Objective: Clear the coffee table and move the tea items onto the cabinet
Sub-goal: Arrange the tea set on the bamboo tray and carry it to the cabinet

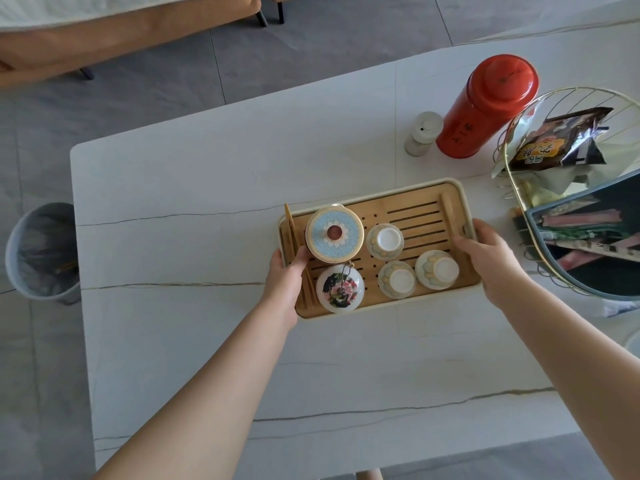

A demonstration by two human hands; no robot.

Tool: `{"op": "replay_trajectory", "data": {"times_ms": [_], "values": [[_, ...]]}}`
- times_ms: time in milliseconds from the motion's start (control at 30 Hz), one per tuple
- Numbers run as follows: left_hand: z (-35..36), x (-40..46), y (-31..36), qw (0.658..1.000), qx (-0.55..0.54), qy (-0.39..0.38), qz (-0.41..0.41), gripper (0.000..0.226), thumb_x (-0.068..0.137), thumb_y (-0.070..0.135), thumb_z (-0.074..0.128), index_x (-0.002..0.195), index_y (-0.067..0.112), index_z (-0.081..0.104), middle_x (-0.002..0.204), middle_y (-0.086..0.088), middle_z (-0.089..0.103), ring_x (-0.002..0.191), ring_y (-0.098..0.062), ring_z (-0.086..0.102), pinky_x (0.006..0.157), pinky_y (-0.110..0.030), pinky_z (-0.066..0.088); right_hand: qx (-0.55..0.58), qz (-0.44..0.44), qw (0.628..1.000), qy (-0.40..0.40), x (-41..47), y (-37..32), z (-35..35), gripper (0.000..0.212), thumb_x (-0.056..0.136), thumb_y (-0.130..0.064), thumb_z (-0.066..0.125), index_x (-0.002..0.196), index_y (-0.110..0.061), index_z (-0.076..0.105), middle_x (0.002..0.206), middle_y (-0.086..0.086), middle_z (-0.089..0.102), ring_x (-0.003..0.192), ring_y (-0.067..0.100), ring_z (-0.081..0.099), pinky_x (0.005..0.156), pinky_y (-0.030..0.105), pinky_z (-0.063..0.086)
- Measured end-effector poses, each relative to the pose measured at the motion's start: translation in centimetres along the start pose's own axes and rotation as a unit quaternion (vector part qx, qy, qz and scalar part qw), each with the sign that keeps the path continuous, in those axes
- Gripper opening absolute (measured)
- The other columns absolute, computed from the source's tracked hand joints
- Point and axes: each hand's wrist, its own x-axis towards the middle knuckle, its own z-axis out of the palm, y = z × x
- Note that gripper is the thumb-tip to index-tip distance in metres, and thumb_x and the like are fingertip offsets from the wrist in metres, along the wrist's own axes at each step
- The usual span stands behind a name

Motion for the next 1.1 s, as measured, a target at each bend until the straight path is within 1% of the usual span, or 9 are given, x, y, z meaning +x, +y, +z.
{"op": "replay_trajectory", "data": {"times_ms": [300,433,500,567,633,700,900,1000,1100], "values": [[-3.1,-5.9,0.6,1.0,0.02,-0.002,0.016,0.062,0.085,0.062,0.05,0.138,0.032,0.039,0.134,-0.001,0.054,0.119,-0.026,0.053,0.079,-0.037,0.049,0.041,0.007,0.998,-0.038,-5.8,-0.1,-0.5,0.047,0.089,-0.025,0.058,0.133,-0.021,0.042,0.119,0.007,0.059,0.108,0.028,0.058,0.095,0.049,0.048],[-4.8,-9.1,1.1,0.998,0.052,-0.01,0.026,0.073,0.081,0.067,0.049,0.143,0.032,0.033,0.141,-0.001,0.049,0.126,-0.027,0.048,0.098,-0.045,0.044,0.078,0.026,0.996,-0.034,-10.2,0.2,-1.4,0.048,0.089,-0.025,0.058,0.134,-0.022,0.041,0.125,0.009,0.057,0.11,0.029,0.058,0.098,0.051,0.046],[-5.6,-11.2,1.4,0.997,0.073,-0.017,0.032,0.072,0.08,0.068,0.049,0.141,0.032,0.036,0.141,0.0,0.049,0.124,-0.025,0.048,0.097,-0.045,0.043,0.091,0.033,0.995,-0.021,-12.8,0.4,-2.1,0.049,0.089,-0.026,0.059,0.135,-0.024,0.041,0.125,0.008,0.057,0.11,0.029,0.058,0.098,0.051,0.046],[-6.4,-13.5,1.8,0.995,0.089,-0.032,0.031,0.063,0.08,0.068,0.049,0.134,0.035,0.044,0.134,0.004,0.052,0.117,-0.021,0.051,0.09,-0.041,0.044,0.105,0.034,0.994,-0.007,-15.4,0.6,-2.8,0.05,0.089,-0.027,0.059,0.135,-0.025,0.04,0.125,0.007,0.057,0.109,0.028,0.058,0.096,0.048,0.047],[-7.2,-15.9,2.3,0.994,0.096,-0.048,0.034,0.04,0.08,0.067,0.05,0.11,0.041,0.054,0.113,0.011,0.058,0.095,-0.009,0.056,0.071,-0.031,0.047,0.126,0.036,0.991,0.004,-18.2,0.9,-3.5,0.052,0.088,-0.027,0.06,0.136,-0.025,0.04,0.127,0.007,0.056,0.11,0.026,0.057,0.094,0.044,0.047],[-8.0,-18.8,3.0,0.991,0.101,-0.07,0.043,0.034,0.079,0.067,0.051,0.101,0.041,0.053,0.101,0.012,0.059,0.082,-0.004,0.053,0.058,-0.024,0.039,0.153,0.04,0.987,0.023,-21.3,1.1,-4.2,0.056,0.087,-0.027,0.062,0.137,-0.025,0.038,0.13,0.006,0.054,0.112,0.025,0.056,0.097,0.044,0.046],[-9.6,-25.5,4.8,0.975,0.16,-0.118,0.096,0.057,0.076,0.071,0.049,0.121,0.036,0.049,0.122,0.001,0.059,0.108,-0.024,0.054,0.08,-0.04,0.045,0.218,0.046,0.972,0.069,-29.4,1.8,-6.1,0.054,0.087,-0.023,0.061,0.137,-0.022,0.039,0.129,0.008,0.056,0.107,0.027,0.06,0.09,0.042,0.05],[-9.9,-28.9,5.7,0.963,0.187,-0.153,0.116,0.059,0.079,0.068,0.048,0.126,0.033,0.048,0.125,0.0,0.06,0.109,-0.025,0.055,0.079,-0.04,0.045,0.251,0.057,0.961,0.097,-33.6,2.3,-7.4,0.055,0.088,-0.025,0.06,0.138,-0.023,0.037,0.133,0.01,0.053,0.106,0.03,0.061,0.088,0.046,0.052],[-9.8,-32.1,6.3,0.951,0.212,-0.185,0.129,0.06,0.08,0.066,0.049,0.129,0.032,0.048,0.125,-0.002,0.061,0.108,-0.025,0.056,0.07,-0.035,0.045,0.292,0.057,0.946,0.13,-37.6,2.9,-8.8,0.053,0.088,-0.023,0.06,0.136,-0.023,0.039,0.125,0.009,0.058,0.099,0.028,0.064,0.081,0.042,0.054]]}}
